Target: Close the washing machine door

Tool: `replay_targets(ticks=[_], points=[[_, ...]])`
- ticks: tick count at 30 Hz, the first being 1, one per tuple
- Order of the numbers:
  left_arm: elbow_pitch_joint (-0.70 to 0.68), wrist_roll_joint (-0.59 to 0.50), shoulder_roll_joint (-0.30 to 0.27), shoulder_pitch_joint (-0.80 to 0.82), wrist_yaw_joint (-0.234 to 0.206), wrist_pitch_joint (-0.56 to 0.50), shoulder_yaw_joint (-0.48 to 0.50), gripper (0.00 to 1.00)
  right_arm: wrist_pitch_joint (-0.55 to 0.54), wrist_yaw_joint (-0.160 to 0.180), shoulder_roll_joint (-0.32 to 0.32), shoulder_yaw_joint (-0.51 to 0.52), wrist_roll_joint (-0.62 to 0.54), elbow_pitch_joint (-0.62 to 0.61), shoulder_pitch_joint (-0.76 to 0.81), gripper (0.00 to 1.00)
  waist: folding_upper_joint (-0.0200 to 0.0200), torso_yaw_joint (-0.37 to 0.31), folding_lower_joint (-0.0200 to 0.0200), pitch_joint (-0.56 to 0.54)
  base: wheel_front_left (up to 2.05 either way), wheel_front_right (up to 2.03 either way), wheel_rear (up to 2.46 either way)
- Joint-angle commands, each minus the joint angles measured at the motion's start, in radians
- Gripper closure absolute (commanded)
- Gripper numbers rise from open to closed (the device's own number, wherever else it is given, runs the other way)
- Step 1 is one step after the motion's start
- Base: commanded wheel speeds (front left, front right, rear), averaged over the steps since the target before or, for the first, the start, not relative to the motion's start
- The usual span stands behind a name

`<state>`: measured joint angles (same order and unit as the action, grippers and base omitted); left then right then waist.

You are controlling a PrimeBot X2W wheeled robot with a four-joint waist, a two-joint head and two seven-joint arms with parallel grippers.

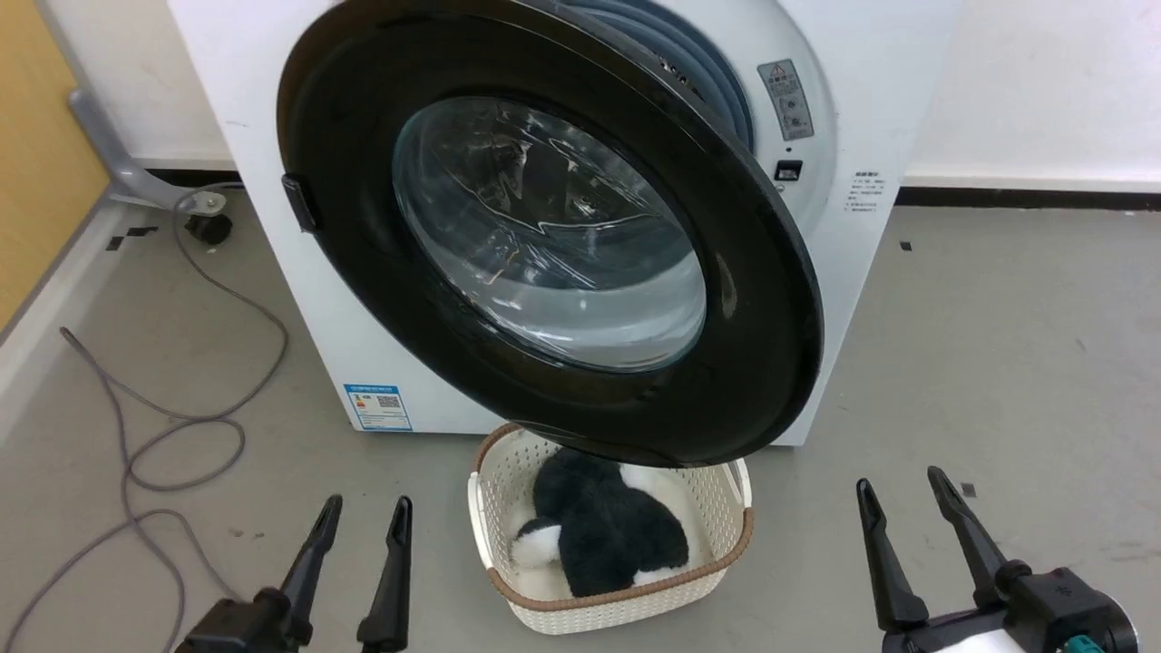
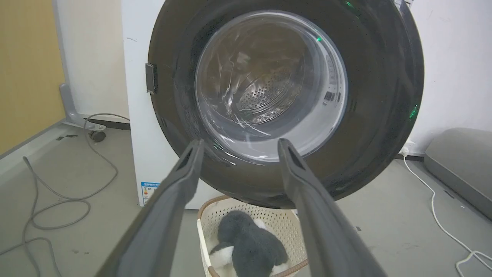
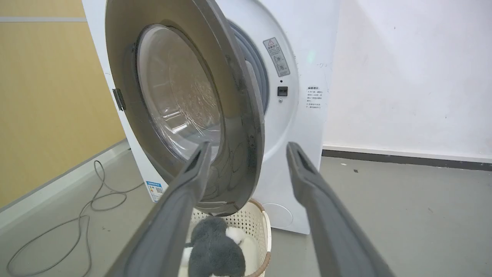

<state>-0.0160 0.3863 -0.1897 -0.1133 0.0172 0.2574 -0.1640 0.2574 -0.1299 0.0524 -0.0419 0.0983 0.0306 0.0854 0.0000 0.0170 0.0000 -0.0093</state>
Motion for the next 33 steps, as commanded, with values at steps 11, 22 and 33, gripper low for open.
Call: replay_targets(ticks=[11,22,33], points=[[0.028,-0.132,0.092,-0.018,0.073,0.004,0.085,0.0,0.004,-0.001,0.006,-0.031,0.021,0.0,0.013,0.98,0.0,0.038,0.0,0.001,0.0,0.0,0.0],[0.04,-0.144,0.124,0.011,0.1,0.004,0.093,0.0,-0.022,-0.001,0.166,-0.162,0.031,-0.002,-0.087,1.0,0.0,0.084,0.0,0.06,0.0,0.0,0.0],[0.042,-0.161,0.131,0.09,0.111,0.004,0.094,0.0,-0.082,-0.001,0.338,-0.246,0.18,0.075,-0.383,1.0,0.0,0.126,0.0,0.193,0.0,0.0,0.0]])
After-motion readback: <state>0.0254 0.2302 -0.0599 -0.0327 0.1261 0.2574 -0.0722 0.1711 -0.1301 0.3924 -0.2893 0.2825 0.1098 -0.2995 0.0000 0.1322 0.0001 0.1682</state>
